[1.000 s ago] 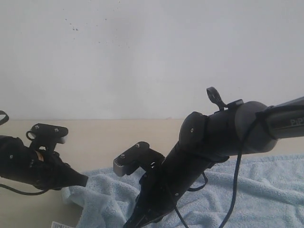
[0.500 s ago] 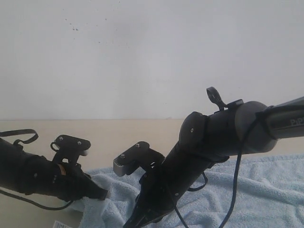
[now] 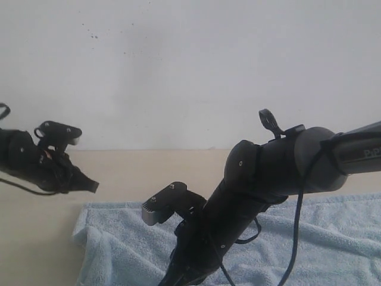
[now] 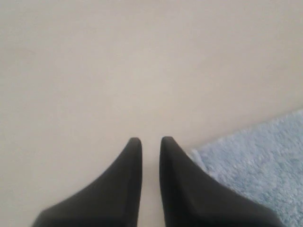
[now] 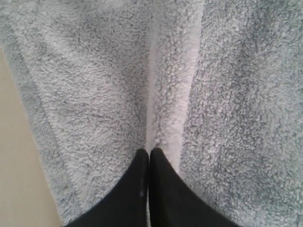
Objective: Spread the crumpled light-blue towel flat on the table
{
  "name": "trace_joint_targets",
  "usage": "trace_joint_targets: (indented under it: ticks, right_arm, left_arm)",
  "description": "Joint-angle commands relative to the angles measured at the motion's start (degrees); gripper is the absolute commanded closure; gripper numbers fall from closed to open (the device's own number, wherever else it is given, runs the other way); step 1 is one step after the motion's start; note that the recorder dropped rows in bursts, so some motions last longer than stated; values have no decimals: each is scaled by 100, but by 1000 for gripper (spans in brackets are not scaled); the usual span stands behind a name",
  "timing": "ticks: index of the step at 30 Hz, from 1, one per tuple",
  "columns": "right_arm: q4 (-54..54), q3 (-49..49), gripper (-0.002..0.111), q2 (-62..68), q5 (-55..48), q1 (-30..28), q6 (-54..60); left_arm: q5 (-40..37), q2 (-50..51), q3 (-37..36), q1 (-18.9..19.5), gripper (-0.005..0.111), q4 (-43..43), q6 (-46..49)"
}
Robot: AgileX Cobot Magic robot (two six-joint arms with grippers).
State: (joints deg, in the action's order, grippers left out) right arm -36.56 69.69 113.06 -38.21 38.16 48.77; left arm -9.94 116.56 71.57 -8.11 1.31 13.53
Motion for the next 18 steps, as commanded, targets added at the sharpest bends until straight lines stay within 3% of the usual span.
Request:
trace_joint_targets:
  ticks: [1,9,15,18]
  right_arm:
    - [-30,-11,108,-64,185,11,3]
    - [-30,-11,108,-64,461,11,3]
    - [-30,-11,108,-64,625,14,3]
    - [-30,-11,108,-64,695,14,3]
  left_arm:
    - [-546,-290,370,19,93,-337,68]
    - [-1350,-478,22,-39,93,-32,-110]
    - [-517,-1016,-792,-177,93,20,52]
    - [-532,-1110,-935,-273,93,126,52]
